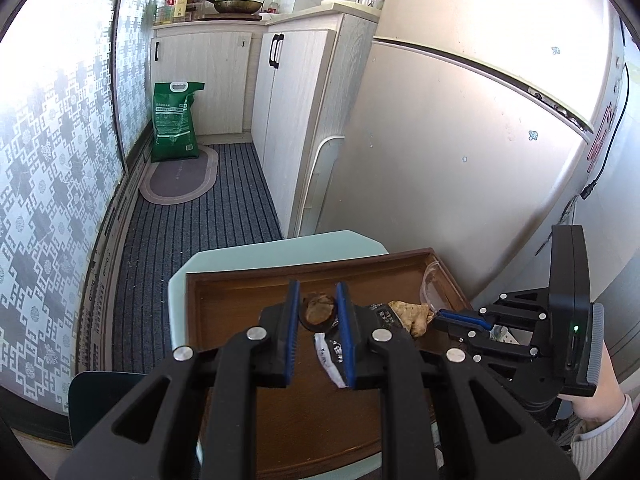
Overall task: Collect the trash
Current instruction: 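Grasp the clear plastic lid by its rim with the right tool, then carry the nut shell and clear lid over the green bin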
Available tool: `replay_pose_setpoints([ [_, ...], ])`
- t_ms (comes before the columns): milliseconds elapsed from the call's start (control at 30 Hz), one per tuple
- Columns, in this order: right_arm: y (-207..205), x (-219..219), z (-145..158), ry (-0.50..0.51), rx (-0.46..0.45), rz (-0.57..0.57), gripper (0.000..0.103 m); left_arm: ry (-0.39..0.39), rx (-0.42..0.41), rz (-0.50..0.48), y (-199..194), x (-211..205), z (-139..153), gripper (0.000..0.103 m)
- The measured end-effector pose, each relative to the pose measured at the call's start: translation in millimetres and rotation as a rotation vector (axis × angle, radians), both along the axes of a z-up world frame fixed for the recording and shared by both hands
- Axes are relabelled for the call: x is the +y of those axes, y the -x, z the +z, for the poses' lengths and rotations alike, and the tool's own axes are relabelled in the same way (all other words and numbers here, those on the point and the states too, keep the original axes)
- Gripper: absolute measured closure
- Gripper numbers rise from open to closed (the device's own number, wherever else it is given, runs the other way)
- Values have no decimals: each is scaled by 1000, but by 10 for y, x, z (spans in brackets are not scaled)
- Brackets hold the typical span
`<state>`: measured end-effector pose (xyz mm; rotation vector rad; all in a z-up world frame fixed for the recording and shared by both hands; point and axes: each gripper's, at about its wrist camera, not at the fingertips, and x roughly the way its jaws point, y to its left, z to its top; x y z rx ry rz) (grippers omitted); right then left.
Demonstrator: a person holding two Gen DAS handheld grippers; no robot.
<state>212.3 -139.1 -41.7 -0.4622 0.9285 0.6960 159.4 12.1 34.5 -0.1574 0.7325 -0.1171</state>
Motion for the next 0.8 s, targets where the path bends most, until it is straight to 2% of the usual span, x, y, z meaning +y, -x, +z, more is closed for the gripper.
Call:
replay_pose_setpoints([
  [300,70,9,203,-34,-9,-40,100,20,-26,24,203,257,133,84],
  [600,157,15,524,-194,44,-30,100,18,-40,52,391,487,215,83],
  [800,293,225,706,-244,45,7,100,14,-54,83,545,696,289,83],
])
